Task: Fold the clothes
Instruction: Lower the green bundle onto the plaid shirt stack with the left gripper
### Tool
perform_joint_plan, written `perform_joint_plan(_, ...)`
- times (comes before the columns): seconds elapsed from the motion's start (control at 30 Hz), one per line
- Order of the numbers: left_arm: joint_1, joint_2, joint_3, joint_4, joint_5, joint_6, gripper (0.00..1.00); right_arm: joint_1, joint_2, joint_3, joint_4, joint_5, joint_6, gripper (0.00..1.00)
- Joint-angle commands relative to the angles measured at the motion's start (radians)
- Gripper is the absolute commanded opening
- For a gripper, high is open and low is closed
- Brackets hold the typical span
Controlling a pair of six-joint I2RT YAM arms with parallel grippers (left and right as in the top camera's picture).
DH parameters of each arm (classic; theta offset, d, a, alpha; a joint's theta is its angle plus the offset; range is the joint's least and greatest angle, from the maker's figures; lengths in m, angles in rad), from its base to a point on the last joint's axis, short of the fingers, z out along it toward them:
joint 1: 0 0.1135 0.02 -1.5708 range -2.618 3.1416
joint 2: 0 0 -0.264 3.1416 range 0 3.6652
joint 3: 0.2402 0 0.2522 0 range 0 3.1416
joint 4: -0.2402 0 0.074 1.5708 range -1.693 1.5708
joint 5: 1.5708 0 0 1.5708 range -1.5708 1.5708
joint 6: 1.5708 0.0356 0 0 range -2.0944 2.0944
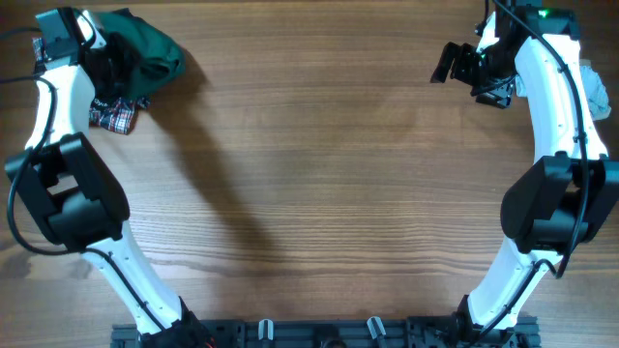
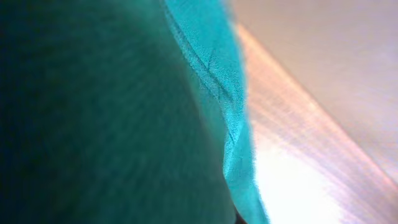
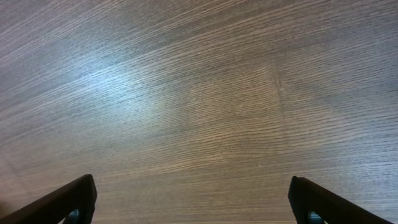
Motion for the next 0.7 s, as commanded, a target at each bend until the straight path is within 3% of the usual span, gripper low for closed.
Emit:
perform_joint_plan(0.0, 0.003, -0.133, 0.005, 0.016, -0.048, 0.027, 0.04, 0.001, -0.013, 0.01, 0.003, -0.016, 0.014, 1.0)
perform_joint_plan(0.67, 0.211, -0.181, 0.005, 0.106, -0.08, 0.015, 0.04, 0.001, -0.013, 0.01, 0.002, -0.016, 0.013, 1.0)
